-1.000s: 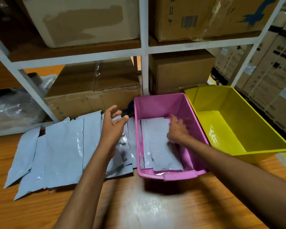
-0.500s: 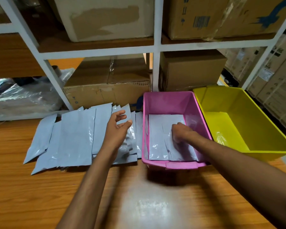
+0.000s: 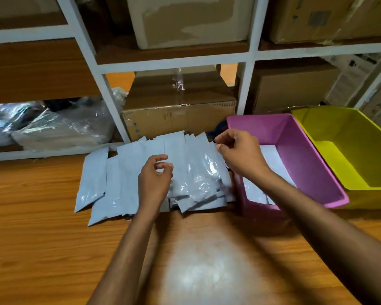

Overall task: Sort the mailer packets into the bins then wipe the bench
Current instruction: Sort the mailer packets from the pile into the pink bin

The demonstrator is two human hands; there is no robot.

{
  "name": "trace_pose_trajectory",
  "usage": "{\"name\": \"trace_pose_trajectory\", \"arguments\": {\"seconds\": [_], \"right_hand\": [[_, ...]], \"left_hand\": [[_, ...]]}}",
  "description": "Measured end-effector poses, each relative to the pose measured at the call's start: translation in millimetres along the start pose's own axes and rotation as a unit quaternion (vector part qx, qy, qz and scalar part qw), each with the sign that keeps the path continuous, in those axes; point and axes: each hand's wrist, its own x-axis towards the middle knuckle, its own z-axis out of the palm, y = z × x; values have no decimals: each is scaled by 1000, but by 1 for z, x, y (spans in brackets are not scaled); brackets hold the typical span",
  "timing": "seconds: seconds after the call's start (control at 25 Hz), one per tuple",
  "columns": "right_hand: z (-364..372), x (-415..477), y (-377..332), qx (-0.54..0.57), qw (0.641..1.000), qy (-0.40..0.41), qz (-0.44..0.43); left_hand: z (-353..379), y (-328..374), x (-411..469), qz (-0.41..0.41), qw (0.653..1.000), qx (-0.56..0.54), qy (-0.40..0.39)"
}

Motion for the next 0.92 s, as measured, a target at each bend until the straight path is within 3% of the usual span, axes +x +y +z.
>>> {"name": "trace_pose_trajectory", "arguments": {"seconds": [0.2,0.48,0.6,0.72,0.92], "right_hand": [[95,-7,-14,-20,996,-82,44],[160,7,-18,-99,987,-27,127],[171,13,-20,-148,976,-20,161],[176,20,-18,-112,977,-21,183],[169,21,-23,-18,982,-24,187]], "left_hand": [[-58,-44,30,-22,992,111,47],[-68,-70,62,-34,976,212,-33],[-65,-74,69,-48,970,238,-34],[-64,-77,77,-69,971,225,-44],[-72,-67,86,-57,990,115,-62]]}}
